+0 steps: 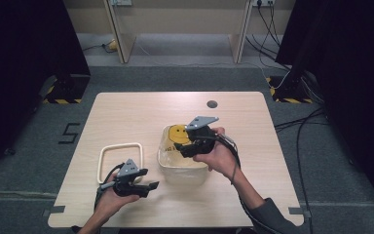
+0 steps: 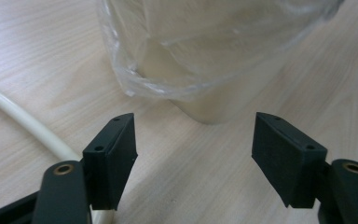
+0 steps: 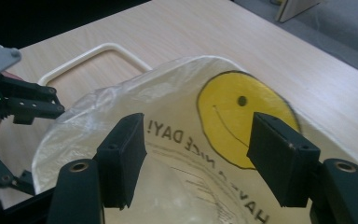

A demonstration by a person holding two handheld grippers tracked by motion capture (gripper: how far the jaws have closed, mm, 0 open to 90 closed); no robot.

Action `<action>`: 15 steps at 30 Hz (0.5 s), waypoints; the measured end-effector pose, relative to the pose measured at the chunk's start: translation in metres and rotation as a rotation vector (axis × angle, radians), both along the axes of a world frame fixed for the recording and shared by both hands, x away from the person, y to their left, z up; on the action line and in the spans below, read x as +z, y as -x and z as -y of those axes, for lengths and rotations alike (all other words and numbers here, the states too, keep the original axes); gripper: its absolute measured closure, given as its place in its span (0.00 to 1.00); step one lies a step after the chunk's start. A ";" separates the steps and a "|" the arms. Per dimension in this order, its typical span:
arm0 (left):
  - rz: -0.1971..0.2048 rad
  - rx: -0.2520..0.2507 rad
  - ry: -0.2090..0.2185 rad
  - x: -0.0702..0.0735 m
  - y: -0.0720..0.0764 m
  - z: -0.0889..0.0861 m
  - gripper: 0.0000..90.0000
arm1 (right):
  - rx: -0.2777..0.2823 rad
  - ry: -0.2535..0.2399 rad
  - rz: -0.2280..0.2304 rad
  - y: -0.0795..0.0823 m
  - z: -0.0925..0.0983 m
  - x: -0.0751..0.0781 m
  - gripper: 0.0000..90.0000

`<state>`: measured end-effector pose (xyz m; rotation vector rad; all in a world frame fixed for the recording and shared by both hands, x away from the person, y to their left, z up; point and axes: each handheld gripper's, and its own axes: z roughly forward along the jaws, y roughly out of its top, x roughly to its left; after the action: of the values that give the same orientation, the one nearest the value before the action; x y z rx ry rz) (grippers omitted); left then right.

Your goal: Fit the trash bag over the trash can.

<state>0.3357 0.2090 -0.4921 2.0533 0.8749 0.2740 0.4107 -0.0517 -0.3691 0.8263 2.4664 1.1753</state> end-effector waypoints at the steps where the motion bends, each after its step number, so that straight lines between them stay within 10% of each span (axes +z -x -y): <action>1: -0.006 -0.007 -0.003 -0.001 0.001 0.001 0.34 | 0.007 0.002 -0.005 0.000 -0.003 -0.001 0.40; 15: -0.030 -0.019 -0.016 -0.005 0.002 0.003 0.33 | 0.102 0.186 -0.118 0.006 -0.042 -0.025 0.45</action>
<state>0.3340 0.2064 -0.4972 2.0839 0.8737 0.2415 0.4045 -0.0099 -0.3942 0.7449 2.6925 0.9343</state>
